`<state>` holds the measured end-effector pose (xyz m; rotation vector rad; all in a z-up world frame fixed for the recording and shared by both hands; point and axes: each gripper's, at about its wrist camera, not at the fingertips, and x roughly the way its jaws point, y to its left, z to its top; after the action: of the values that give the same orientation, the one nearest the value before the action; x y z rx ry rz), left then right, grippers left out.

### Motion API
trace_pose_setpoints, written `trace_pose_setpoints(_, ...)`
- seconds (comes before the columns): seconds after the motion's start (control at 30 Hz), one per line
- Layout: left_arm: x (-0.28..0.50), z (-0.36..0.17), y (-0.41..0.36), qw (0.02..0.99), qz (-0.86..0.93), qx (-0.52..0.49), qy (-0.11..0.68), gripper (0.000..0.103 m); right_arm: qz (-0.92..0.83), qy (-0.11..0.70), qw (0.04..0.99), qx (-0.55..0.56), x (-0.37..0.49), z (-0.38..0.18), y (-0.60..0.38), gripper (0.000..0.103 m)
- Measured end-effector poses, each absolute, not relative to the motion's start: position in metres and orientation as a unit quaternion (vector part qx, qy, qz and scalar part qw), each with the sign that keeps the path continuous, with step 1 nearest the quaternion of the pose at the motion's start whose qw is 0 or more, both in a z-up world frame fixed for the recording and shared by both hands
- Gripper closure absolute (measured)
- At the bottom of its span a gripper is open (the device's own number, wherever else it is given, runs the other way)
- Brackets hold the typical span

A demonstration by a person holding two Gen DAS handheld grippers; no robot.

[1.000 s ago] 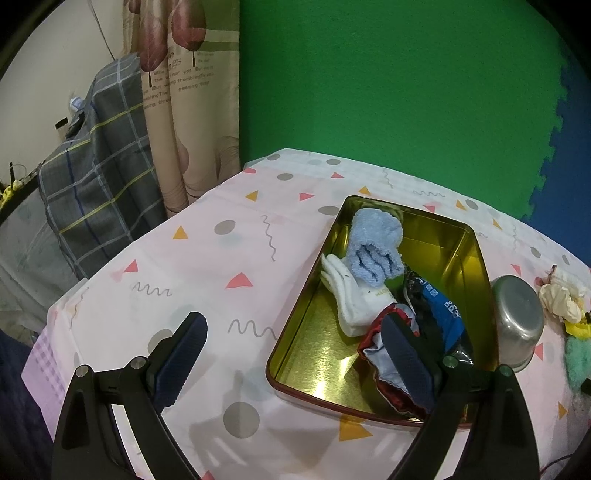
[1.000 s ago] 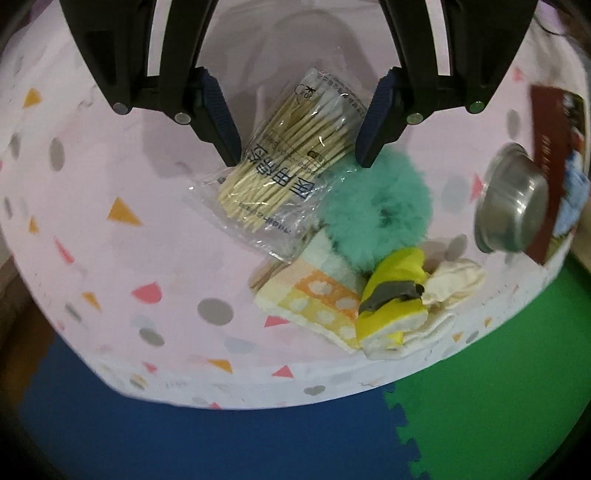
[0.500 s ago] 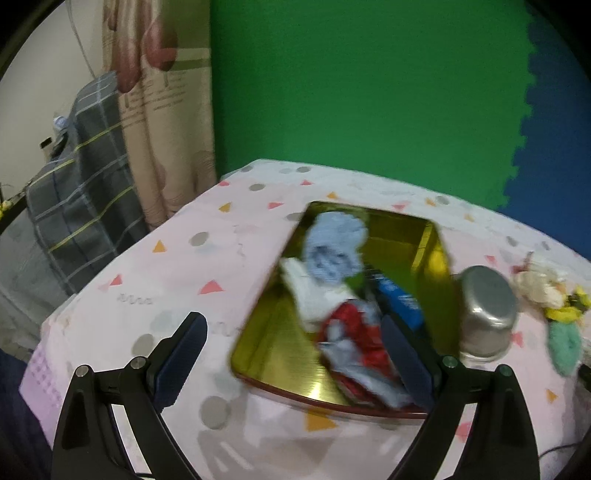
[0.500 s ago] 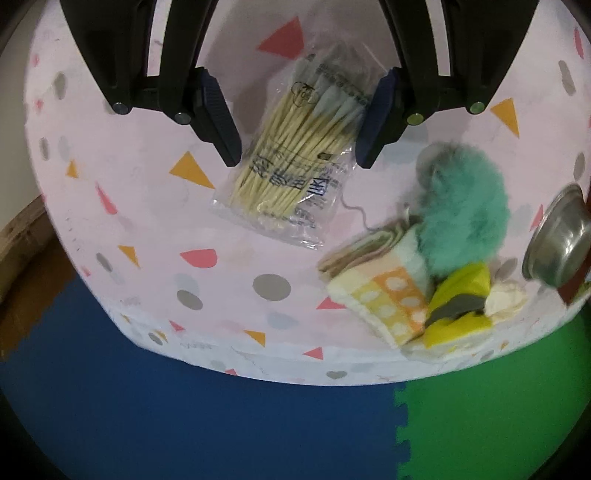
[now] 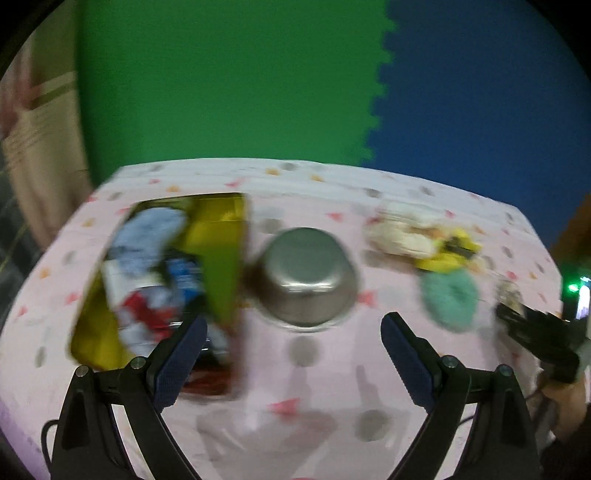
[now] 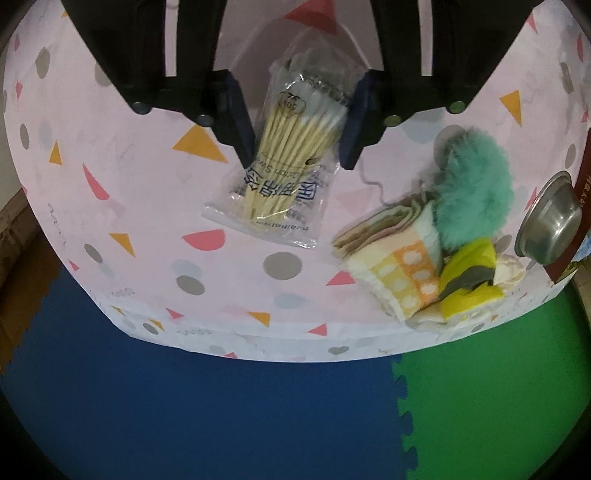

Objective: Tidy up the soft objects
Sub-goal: 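Grasp the green fluffy scrunchie with the left gripper while the right holds the swab bag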

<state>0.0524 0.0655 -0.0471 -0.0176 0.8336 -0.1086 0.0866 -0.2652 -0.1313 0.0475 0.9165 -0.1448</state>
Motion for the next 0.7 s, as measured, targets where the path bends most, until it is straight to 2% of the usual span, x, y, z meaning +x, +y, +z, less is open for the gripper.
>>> trace_pose_setpoints(0.1,0.06,-0.048,0.037,0.908,-0.081,0.006,0.412,0.009,-0.077,0.438,0.896,0.016,0.088,-0.13,-0.279,0.061)
trace_pose_setpoints(0.53,0.091,-0.08,-0.049,0.873,-0.153,0.025,0.463,0.01,-0.101,0.431,0.896,0.036,0.086,-0.131,-0.323,0.061)
trace_pose_setpoints(0.63,0.099,-0.086,-0.06,0.869,-0.151,0.033,0.47,0.013,-0.098,0.43,0.896,0.04,0.086,-0.131,-0.323,0.06)
trace_pose_setpoints(0.7,0.107,-0.09,-0.066,0.866,-0.15,0.036,0.475,0.021,-0.099,0.43,0.896,0.037,0.086,-0.131,-0.322,0.06)
